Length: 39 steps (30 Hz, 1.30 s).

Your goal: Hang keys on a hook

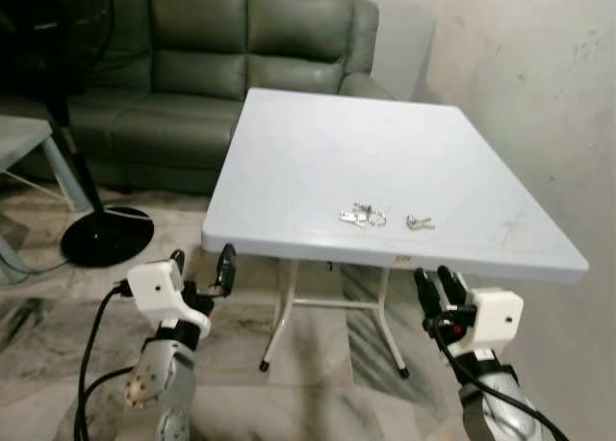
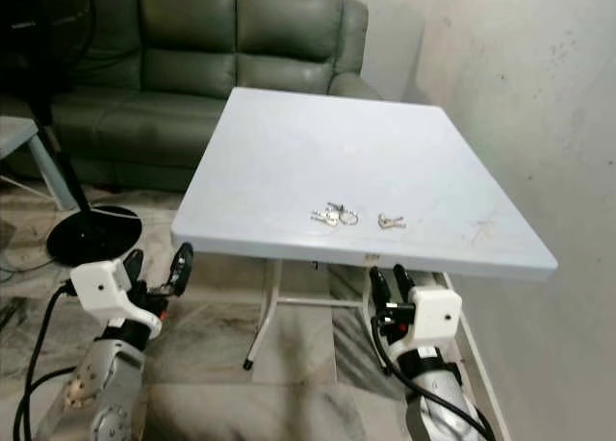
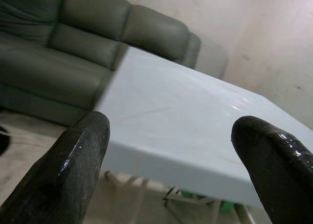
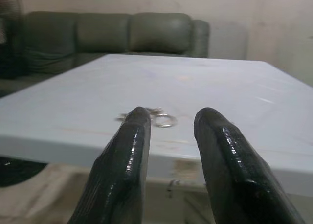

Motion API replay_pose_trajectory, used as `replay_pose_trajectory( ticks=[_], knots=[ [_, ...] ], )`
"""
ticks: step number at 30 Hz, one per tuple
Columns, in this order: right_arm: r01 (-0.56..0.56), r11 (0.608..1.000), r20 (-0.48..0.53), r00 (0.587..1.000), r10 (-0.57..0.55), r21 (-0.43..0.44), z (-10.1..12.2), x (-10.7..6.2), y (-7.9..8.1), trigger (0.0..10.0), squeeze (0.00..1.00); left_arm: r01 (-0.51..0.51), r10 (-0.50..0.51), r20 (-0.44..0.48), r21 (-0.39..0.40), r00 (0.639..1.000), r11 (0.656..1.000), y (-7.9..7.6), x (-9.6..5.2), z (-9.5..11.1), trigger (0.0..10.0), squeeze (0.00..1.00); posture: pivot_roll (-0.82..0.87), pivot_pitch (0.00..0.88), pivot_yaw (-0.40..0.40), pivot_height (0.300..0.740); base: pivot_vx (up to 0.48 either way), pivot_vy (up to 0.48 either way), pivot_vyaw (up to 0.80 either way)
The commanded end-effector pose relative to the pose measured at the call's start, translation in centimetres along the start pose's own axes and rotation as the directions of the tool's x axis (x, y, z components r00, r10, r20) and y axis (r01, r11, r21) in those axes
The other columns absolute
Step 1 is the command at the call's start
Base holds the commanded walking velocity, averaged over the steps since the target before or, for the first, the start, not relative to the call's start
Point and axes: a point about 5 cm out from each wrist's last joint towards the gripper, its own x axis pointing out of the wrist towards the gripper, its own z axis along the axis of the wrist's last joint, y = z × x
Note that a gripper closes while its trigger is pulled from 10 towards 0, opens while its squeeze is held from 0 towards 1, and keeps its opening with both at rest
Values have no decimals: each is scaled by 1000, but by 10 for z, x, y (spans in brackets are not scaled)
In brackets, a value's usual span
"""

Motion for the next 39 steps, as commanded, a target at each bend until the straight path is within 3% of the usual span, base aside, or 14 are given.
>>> replay_pose_trajectory(
  ticks=[1, 34, 39],
  knots=[
    [20, 1000, -8, 1000, -20, -9, -1, -1, -6, 10000, 0, 14, -14, -15, -1, 1000, 1000, -7, 3, -3, 10000, 0, 30, 0, -77, 740, 390, 0, 0],
    [11, 1000, -6, 1000, -12, -13, 0, 0, -5, 10000, 0, 6, -6, -18, -7, 1000, 1000, -9, 3, -3, 10000, 0, 33, 0, -81, 740, 368, 0, 0],
    [26, 1000, -20, 999, -26, 8, -2, -1, -6, 10000, 0, -5, 6, -23, 17, 1000, 1000, -8, 2, -5, 10000, 0, 33, 0, -80, 740, 49, 0, 0]
  ],
)
